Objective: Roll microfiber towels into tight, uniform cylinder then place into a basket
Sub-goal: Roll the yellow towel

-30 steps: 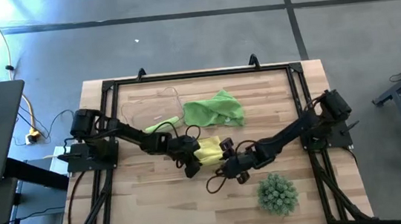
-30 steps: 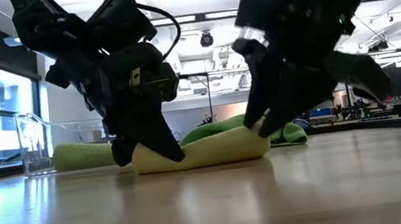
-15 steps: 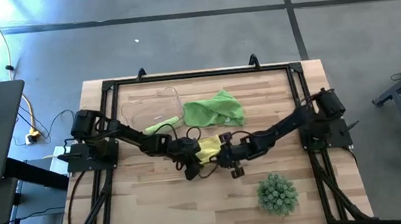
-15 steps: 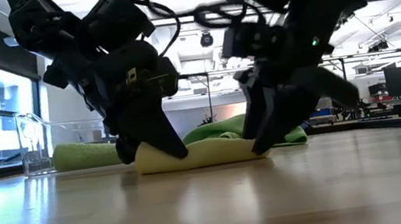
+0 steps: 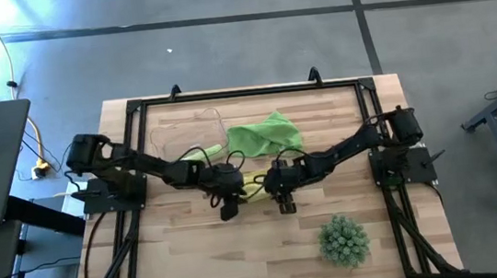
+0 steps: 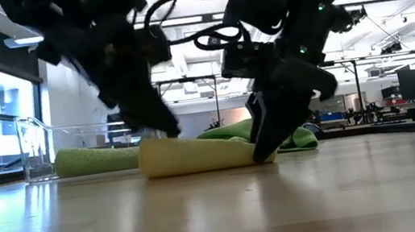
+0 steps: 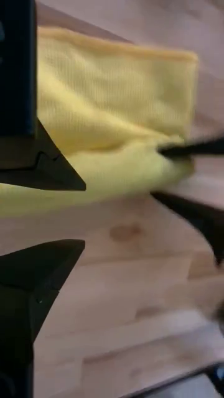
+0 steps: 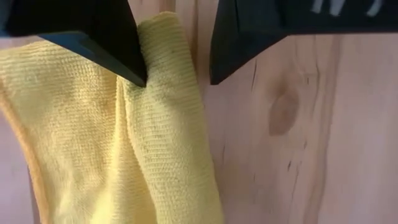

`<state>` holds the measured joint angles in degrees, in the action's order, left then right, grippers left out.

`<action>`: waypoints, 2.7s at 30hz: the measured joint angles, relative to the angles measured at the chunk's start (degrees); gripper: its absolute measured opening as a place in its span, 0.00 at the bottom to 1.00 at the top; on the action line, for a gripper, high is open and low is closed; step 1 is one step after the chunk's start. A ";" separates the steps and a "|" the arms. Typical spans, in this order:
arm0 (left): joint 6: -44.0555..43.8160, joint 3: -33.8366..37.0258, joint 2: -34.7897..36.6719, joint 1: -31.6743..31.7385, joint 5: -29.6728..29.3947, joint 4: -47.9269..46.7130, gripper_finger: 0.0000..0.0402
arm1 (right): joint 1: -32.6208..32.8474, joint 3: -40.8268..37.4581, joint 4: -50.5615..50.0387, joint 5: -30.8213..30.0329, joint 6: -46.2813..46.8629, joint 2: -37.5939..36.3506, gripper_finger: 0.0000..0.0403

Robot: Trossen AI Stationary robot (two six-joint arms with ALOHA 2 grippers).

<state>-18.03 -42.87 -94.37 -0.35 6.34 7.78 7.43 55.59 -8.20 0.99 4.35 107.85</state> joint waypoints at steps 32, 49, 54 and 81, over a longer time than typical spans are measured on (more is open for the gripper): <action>-2.58 -0.28 -7.53 -6.68 -16.27 -1.30 0.44 | -5.86 2.74 -4.29 11.46 6.29 -1.05 0.39; -9.06 -0.20 -7.77 0.75 -0.61 -1.45 0.36 | 13.67 3.50 -6.84 -25.61 -16.95 -7.75 0.39; -9.07 -0.15 -7.80 1.10 -0.61 -1.13 0.35 | 14.51 2.94 -3.73 -27.46 -13.38 -5.50 0.39; -4.31 0.16 -4.79 1.08 -2.48 -2.14 0.35 | 2.62 3.32 -4.59 -12.63 -2.67 1.64 0.38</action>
<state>-22.34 -42.71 -99.16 0.73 3.86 5.64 10.04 58.92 -12.79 -11.64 1.68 109.50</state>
